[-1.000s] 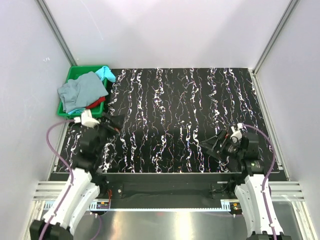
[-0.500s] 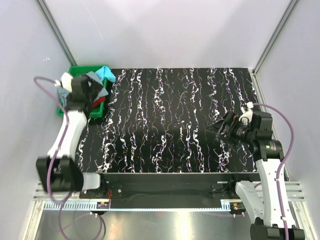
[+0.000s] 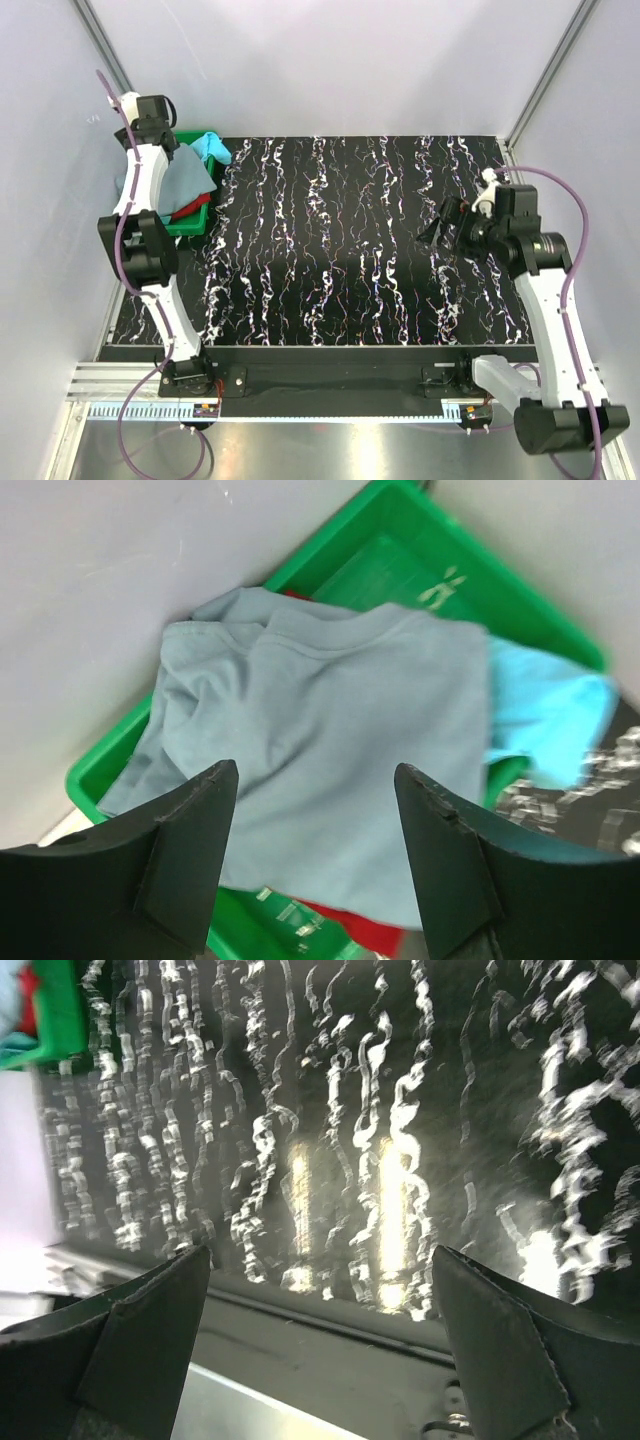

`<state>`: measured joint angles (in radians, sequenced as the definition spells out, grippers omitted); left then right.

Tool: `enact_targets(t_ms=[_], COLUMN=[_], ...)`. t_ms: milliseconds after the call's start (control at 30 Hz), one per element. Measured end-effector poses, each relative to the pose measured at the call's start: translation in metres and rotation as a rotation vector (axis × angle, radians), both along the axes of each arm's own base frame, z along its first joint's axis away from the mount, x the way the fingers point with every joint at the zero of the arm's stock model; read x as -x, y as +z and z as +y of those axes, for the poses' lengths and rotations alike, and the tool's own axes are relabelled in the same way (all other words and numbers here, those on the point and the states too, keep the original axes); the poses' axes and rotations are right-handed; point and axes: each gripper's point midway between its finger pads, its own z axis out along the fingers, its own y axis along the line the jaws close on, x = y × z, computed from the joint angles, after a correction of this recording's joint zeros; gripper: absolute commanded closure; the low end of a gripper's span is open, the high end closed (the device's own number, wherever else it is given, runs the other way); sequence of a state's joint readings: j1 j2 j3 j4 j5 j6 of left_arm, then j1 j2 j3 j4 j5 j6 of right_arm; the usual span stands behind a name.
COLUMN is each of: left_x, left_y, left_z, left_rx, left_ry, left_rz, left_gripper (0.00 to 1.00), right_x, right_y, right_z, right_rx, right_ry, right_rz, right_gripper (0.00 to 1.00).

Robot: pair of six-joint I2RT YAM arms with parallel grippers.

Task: Fold and stack the t-shirts
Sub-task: Grab the tshirt from the pile

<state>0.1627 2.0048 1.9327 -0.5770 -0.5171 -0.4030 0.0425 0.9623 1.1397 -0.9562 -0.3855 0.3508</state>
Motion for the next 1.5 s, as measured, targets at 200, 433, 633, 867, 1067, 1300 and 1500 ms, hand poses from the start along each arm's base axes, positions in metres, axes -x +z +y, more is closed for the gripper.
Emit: enact_targets(t_ms=[200, 433, 633, 867, 1067, 1300, 1500], left_x=[-0.003, 0.007, 0.008, 0.006, 0.004, -0.005, -0.012], left_y=[-0.055, -0.088, -0.088, -0.120, -0.128, -0.113, -0.034], left_z=[0.020, 0.045, 0.061, 0.074, 0.075, 0.060, -0.001], left_rx=[-0.030, -0.070, -0.088, -0.090, -0.099, -0.076, -0.072], left_ry=[-0.003, 0.028, 0.039, 0.033, 0.005, -0.049, -0.174], left_rz=[0.160, 0.274, 0.272, 0.330, 0.355, 0.304, 0.150], left_gripper=[0.42, 0.44, 0.60, 0.78, 0.97, 1.00, 1.00], right_x=[-0.029, -0.044, -0.053, -0.062, -0.063, -0.062, -0.056], right_y=[0.001, -0.011, -0.015, -0.023, -0.024, -0.023, -0.021], right_z=[-0.002, -0.004, -0.002, 0.001, 0.005, 0.008, 0.012], right_rx=[0.105, 0.138, 0.134, 0.119, 0.100, 0.082, 0.054], right_ry=[0.028, 0.029, 0.031, 0.033, 0.040, 0.052, 0.055], right_rz=[0.018, 0.079, 0.105, 0.147, 0.160, 0.161, 0.159], right_gripper=[0.00, 0.00, 0.00, 0.00, 0.00, 0.00, 0.00])
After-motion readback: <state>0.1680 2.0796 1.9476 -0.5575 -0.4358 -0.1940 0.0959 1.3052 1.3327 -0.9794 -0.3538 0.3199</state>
